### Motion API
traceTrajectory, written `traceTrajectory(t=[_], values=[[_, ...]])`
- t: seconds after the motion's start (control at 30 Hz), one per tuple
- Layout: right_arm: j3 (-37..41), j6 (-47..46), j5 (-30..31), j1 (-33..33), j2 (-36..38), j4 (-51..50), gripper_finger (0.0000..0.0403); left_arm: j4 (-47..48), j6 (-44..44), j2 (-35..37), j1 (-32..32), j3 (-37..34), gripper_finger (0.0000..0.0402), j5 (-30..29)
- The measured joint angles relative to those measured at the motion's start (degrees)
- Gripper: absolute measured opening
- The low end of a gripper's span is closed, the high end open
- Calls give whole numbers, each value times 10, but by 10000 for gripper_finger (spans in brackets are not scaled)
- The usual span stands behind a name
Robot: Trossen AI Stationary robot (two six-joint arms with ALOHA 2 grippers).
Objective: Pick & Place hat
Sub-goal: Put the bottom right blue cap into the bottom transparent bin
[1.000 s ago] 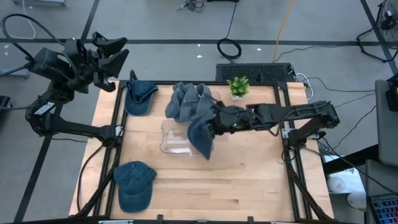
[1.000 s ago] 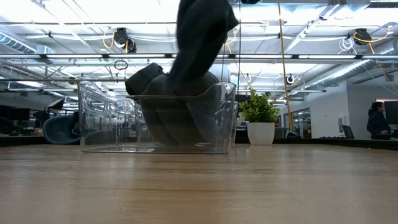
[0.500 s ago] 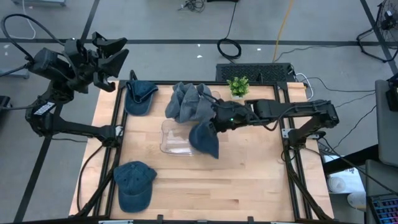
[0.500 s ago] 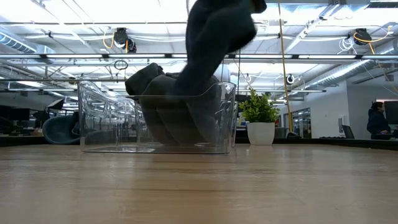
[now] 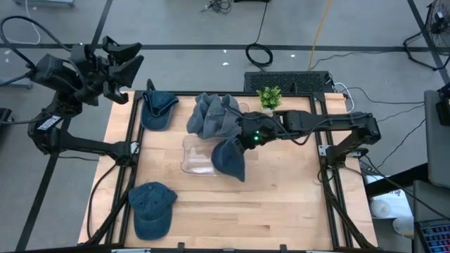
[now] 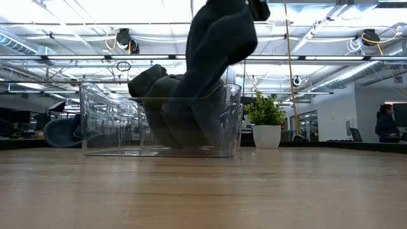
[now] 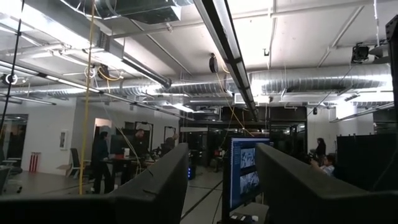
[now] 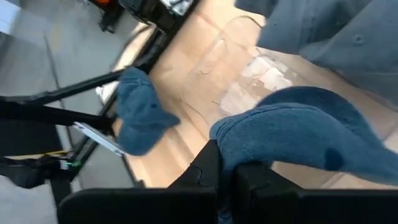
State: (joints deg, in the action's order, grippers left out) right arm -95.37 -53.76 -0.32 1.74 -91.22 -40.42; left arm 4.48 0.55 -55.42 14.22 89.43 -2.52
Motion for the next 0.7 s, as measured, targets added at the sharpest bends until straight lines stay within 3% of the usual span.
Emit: traceTrajectory(t=[0.37, 0.7], values=[[0, 68, -3, -40, -11, -16, 0, 1, 0, -1, 0, 0, 191, 0], [0, 66, -71, -32, -57, -36, 0, 1, -5, -1, 0, 0, 191, 0]])
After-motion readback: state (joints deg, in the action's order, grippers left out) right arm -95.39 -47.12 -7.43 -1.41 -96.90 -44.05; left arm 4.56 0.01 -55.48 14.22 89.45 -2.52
